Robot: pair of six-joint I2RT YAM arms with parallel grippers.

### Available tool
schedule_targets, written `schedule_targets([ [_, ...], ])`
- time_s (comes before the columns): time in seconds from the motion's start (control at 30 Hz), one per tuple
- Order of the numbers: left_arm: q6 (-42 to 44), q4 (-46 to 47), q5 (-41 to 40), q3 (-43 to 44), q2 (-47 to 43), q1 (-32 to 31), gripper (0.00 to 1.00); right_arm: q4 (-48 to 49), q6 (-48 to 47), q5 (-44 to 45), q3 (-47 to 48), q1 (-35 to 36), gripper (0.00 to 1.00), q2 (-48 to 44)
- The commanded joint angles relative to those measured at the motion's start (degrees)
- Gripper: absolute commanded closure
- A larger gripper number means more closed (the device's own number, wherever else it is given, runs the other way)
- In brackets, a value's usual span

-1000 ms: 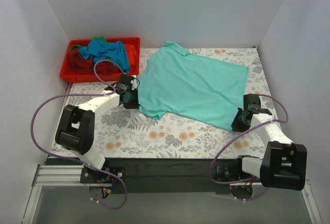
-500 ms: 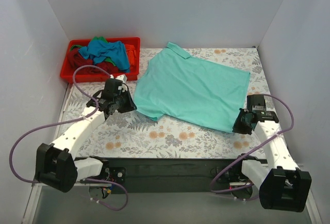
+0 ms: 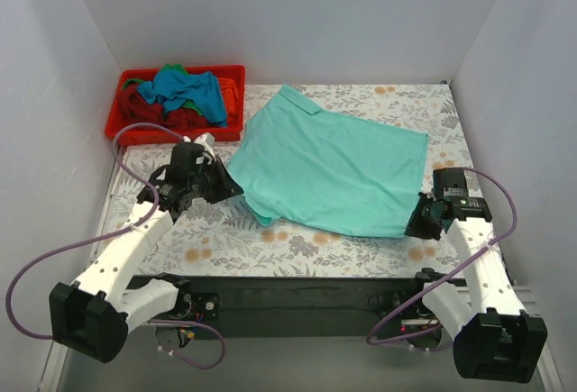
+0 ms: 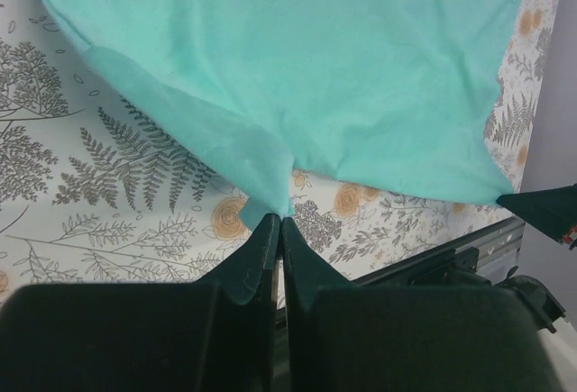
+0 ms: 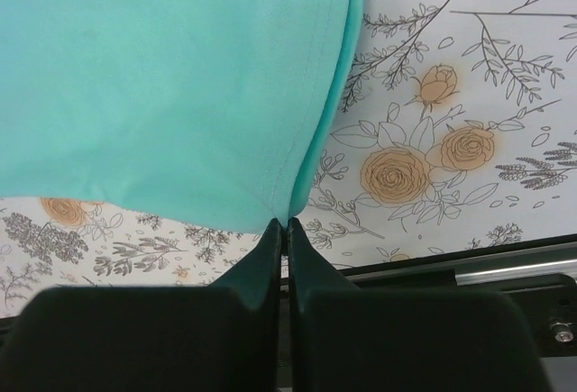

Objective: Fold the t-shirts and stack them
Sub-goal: Fold the tshirt

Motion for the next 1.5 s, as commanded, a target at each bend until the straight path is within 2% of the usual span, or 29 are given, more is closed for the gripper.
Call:
schedule_targets([
  [0.0, -1.75, 4.66, 4.27, 2.40, 4.24, 0.35, 1.00, 2.12, -0.72, 1.56, 3.45, 0.18, 0.99, 2.53],
  [0.5, -0.25, 11.62, 2.52, 17.95, 27.52, 1.57, 1.00, 12.23, -0.72, -0.02, 7.14, -2.19, 0.99, 15.36],
  [0.7, -0.34, 14.60, 4.27, 22.61, 33.85, 3.07, 1.00, 14.25, -2.12, -0.90, 9.07, -5.70, 0.99, 19.76],
  [0.87, -1.39, 16.72, 11.02, 25.86, 37.91, 5.35, 1.00, 16.71, -3.27, -2.92, 8.99, -8.69, 0.99, 22.31],
  [1.13, -2.28, 18.74, 15.61, 31.66, 44.23, 6.94, 1.00, 19.18, -4.85, -4.68, 10.65, -10.54, 0.99, 27.59],
  [1.47, 0.54, 15.23, 15.26, 41.94, 52.84, 7.20, 1.00, 19.35, -5.64, -5.29, 13.55, -11.25, 0.99, 30.84],
])
